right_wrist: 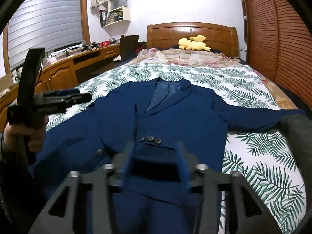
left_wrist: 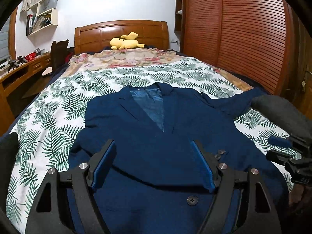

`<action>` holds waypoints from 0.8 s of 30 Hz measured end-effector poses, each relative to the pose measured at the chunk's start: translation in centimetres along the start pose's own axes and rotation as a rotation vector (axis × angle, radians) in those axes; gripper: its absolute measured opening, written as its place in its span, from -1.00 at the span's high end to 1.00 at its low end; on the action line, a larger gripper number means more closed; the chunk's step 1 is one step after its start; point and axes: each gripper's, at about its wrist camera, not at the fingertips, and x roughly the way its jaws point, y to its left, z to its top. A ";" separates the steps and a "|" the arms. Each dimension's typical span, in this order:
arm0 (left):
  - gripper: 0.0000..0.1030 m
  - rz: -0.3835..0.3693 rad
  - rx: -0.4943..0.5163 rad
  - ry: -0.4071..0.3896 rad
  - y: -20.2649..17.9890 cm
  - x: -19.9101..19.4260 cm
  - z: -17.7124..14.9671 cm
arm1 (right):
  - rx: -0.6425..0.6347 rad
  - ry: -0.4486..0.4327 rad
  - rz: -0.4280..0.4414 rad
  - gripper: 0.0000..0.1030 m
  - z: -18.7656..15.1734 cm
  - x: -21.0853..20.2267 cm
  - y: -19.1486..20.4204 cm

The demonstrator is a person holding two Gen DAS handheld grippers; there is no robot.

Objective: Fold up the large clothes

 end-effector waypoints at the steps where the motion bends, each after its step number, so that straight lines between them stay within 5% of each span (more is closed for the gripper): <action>1: -0.52 0.000 0.001 0.002 0.0 0.0 0.0 | 0.006 0.004 -0.004 -0.01 0.2 0.1 -0.1; 12: -0.52 -0.008 0.028 0.016 -0.4 0.0 -0.5 | 0.052 0.140 -0.049 -0.01 0.5 5.1 -1.5; 24: -0.52 -0.007 0.035 0.029 -0.5 0.1 -0.6 | 0.024 0.287 0.019 -0.02 0.0 9.6 0.1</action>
